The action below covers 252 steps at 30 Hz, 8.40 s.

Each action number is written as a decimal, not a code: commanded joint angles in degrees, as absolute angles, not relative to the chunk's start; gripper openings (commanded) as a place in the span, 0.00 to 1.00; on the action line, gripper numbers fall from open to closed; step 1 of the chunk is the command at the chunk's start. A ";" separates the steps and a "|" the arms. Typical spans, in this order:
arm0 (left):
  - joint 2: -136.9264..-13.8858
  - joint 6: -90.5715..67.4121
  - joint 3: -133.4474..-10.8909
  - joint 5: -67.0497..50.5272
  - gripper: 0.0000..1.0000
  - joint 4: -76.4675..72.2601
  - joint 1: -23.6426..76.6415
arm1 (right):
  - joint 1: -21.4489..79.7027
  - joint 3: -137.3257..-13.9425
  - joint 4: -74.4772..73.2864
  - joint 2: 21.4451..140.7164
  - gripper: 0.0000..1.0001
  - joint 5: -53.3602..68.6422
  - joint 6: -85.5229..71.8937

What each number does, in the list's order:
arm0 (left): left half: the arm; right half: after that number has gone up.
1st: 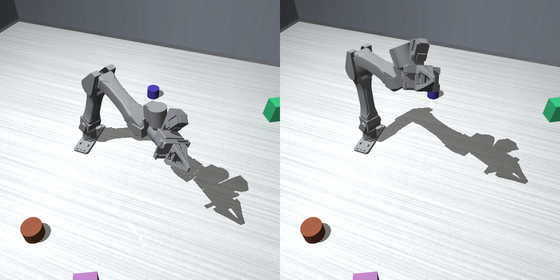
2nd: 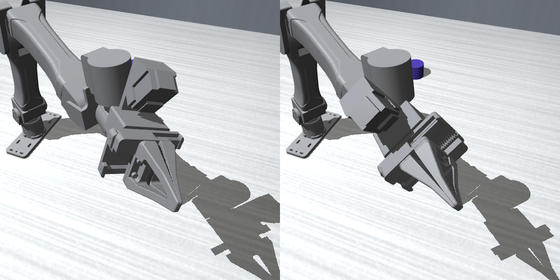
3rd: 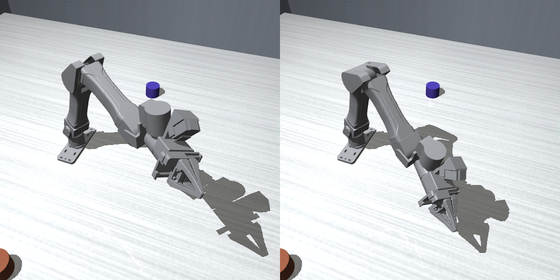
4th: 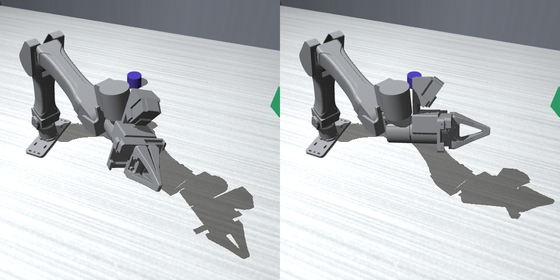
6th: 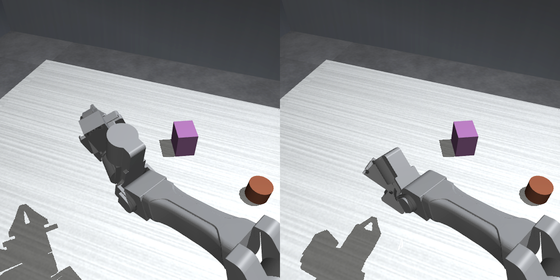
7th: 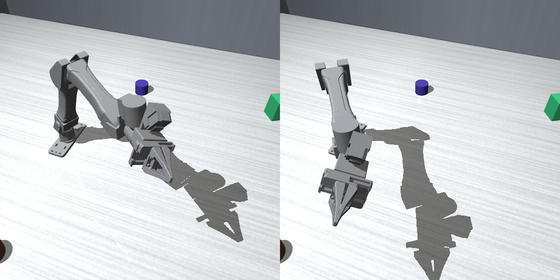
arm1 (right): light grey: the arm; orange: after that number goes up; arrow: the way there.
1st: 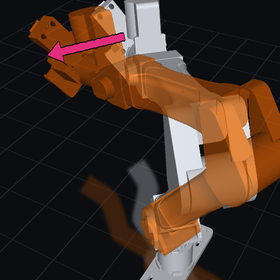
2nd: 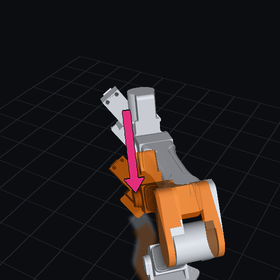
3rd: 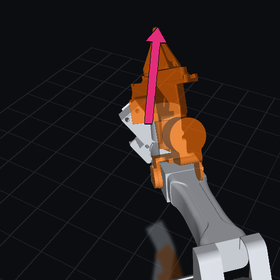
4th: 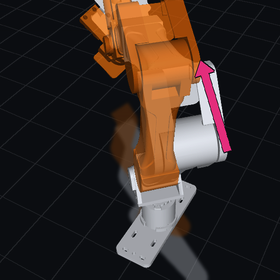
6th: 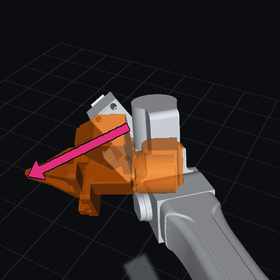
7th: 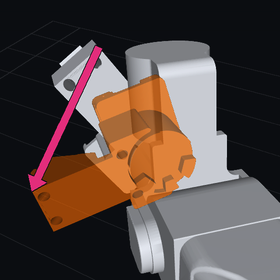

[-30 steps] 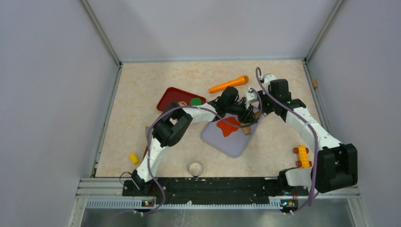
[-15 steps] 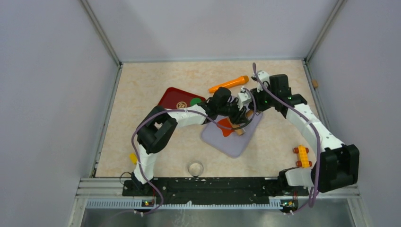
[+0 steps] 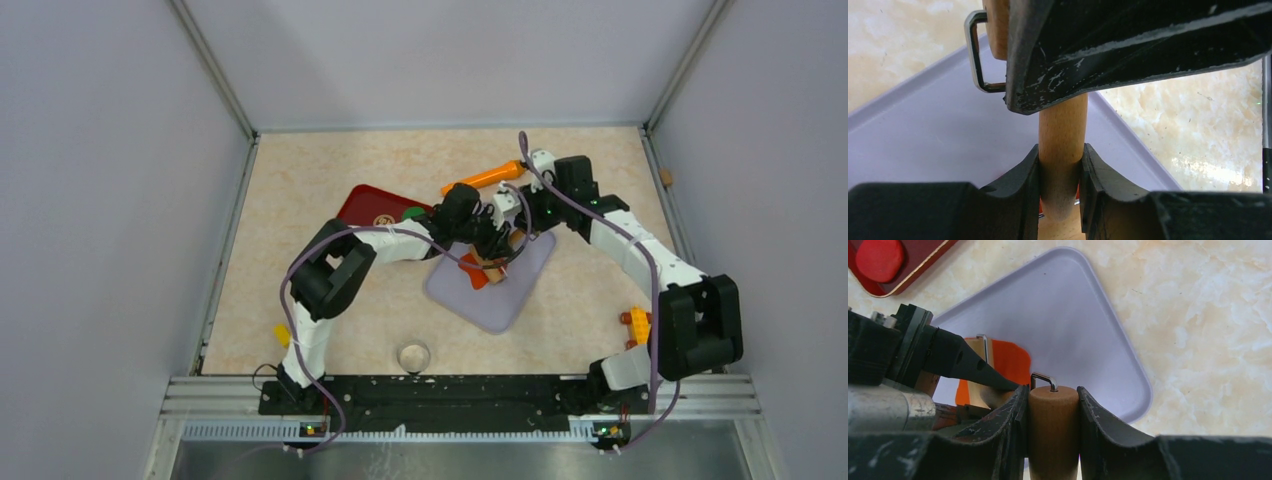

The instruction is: Roll out the dumpling wrappers from the dough

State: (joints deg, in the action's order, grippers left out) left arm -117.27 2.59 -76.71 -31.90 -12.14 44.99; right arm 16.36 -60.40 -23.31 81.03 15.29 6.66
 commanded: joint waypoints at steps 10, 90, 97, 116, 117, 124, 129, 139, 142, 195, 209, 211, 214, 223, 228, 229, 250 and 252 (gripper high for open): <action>-120.34 -3.46 -76.09 -29.34 0.00 -10.93 40.53 | 22.63 -59.79 -28.64 90.22 0.00 16.11 8.53; -115.32 -8.48 -86.61 -31.34 0.00 -8.85 41.84 | 21.54 -66.77 -32.64 81.13 0.00 19.79 7.83; -119.88 -5.32 -88.54 -24.88 0.00 -10.02 45.46 | 19.97 -58.19 -27.10 76.48 0.00 18.69 12.04; -121.26 -4.76 -77.06 -25.05 0.00 -12.11 44.22 | 26.59 -46.35 -16.04 82.02 0.00 10.52 17.00; -121.10 -4.77 -76.68 -25.05 0.00 -12.13 43.95 | 27.05 -46.25 -15.98 82.11 0.00 10.51 16.89; -120.12 -4.37 -74.70 -24.92 0.00 -10.90 42.25 | 28.63 -46.45 -15.32 83.80 0.00 9.63 16.61; -119.48 -3.85 -73.56 -25.00 0.00 -10.14 41.59 | 29.08 -46.80 -14.73 84.78 0.00 9.48 16.36; -115.29 -1.20 -70.85 -26.11 0.00 -6.70 40.16 | 31.47 -49.65 -15.04 85.55 0.00 11.16 13.40; -112.44 -0.54 -71.39 -26.83 0.00 -5.27 40.08 | 31.64 -53.89 -17.49 85.46 0.00 12.75 11.27; -118.29 0.88 -71.81 -30.90 0.00 -11.10 39.11 | 28.47 -53.47 -23.89 86.30 0.00 12.49 6.52; -113.01 0.12 -79.01 -34.31 0.00 -7.19 39.28 | 25.93 -68.21 -34.33 84.01 0.00 15.20 5.82; -114.85 0.15 -80.87 -34.43 0.00 -7.04 39.45 | 25.07 -67.36 -34.23 83.43 0.00 14.36 6.33; -117.35 0.13 -82.62 -34.48 0.00 -7.77 39.97 | 23.61 -65.59 -33.72 82.66 0.00 13.16 6.51; -123.26 0.20 -81.95 -33.06 0.00 -13.43 41.93 | 23.29 -57.82 -29.44 80.22 0.00 8.13 8.01; -127.29 -2.55 -82.45 -33.52 0.00 -17.58 43.33 | 23.11 -55.95 -29.76 80.09 0.00 5.59 8.39; -128.08 -3.11 -82.89 -33.67 0.00 -18.35 43.59 | 22.86 -55.78 -30.03 79.95 0.00 5.59 8.39; -141.40 -11.33 -104.20 -34.74 0.00 -17.80 46.23 | 16.78 -56.75 -31.31 78.87 0.00 5.32 8.27; -142.46 -11.74 -107.11 -34.56 0.00 -16.93 46.35 | 16.00 -56.99 -31.58 78.46 0.00 5.20 8.26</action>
State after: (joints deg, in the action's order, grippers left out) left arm -138.74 -7.05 -99.85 -47.07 -16.49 45.71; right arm 13.34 -57.08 -21.85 80.44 -7.66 9.47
